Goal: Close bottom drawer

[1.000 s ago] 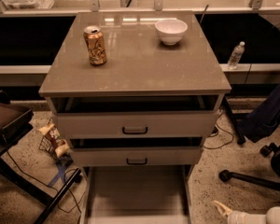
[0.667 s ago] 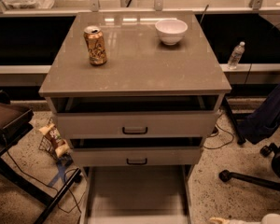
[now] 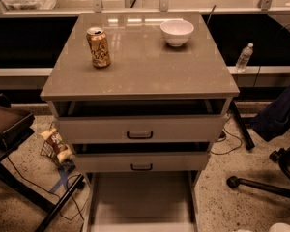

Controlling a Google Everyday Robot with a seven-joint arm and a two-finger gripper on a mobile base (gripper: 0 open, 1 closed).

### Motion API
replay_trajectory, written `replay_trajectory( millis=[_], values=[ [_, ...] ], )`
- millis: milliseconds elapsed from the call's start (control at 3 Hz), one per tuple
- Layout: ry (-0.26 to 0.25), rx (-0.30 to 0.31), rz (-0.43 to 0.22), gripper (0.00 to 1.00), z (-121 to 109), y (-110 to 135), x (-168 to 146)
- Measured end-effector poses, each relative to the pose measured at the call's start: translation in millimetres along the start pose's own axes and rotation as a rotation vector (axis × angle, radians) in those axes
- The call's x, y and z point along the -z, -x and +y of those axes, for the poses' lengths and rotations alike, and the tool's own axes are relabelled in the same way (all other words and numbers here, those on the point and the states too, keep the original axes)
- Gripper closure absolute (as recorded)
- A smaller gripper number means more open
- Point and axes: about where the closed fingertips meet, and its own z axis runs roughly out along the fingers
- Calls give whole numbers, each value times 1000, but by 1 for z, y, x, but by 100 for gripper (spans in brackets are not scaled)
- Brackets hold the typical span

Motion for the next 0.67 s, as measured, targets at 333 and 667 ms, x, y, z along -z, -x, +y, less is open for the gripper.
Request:
replay_trajectory(
  millis=[333, 667],
  values=[
    [30, -22, -15, 100, 8, -5, -26],
    [46, -69, -83, 100, 19, -25, -61]
  ],
)
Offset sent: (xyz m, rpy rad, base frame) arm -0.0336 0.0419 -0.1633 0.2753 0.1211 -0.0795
